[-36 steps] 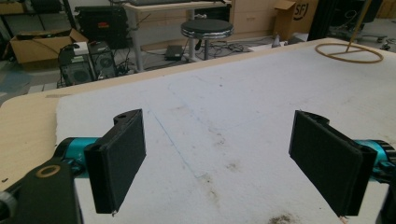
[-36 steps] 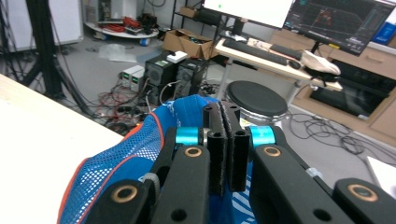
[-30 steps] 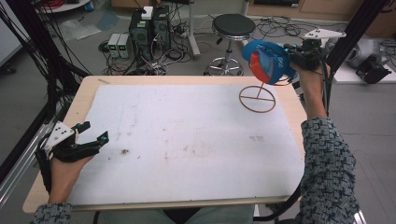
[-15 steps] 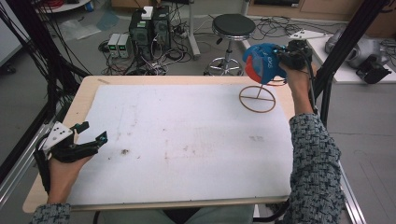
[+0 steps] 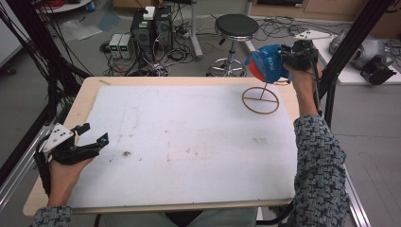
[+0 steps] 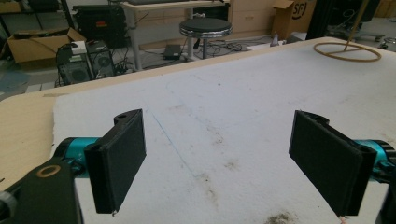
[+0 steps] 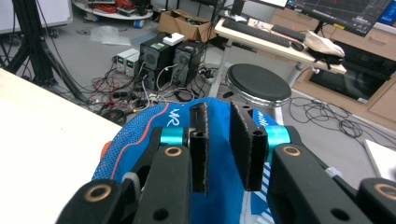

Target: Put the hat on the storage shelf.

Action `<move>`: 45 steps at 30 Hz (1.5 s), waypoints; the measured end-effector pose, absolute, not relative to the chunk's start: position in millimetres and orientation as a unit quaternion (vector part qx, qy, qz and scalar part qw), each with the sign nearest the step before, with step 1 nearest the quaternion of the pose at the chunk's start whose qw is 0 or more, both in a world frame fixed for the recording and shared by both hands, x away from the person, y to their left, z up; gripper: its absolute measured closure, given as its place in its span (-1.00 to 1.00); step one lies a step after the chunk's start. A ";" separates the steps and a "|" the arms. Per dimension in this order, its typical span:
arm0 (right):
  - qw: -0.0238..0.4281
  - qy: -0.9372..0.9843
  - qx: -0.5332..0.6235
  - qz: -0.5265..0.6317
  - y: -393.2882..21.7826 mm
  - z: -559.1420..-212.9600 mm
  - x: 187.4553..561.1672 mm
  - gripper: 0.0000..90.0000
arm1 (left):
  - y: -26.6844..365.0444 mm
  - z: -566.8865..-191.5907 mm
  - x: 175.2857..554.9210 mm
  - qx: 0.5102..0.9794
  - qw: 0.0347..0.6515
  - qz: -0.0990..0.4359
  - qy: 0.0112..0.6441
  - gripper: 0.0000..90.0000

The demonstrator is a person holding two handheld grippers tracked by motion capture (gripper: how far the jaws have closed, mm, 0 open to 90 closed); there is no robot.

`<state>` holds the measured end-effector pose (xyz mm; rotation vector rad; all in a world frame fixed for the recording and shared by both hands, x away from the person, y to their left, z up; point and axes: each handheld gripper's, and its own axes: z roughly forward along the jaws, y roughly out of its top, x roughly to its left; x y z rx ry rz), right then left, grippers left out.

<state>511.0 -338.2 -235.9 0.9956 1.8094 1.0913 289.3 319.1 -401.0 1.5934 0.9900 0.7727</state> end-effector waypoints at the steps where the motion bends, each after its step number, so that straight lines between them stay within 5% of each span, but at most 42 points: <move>1: 0.393 0.710 0.394 0.431 -338.7 -235.1 510.2 0.63 | 319.2 -401.0 289.4 0.667 0.528 0.323 0.414 -0.58; 16: 0.397 0.677 0.412 0.462 -361.8 -214.9 483.5 -0.08 | 320.1 -400.0 288.7 0.665 0.530 0.325 0.414 -0.58; 28: 0.395 0.654 0.400 0.507 -369.7 -196.6 442.5 -0.25 | 318.1 -399.4 288.8 0.666 0.530 0.324 0.413 -0.58; 45: 0.405 0.623 0.350 0.570 -363.8 -222.8 367.7 -0.64 | 313.7 -399.3 290.6 0.669 0.530 0.322 0.410 -0.58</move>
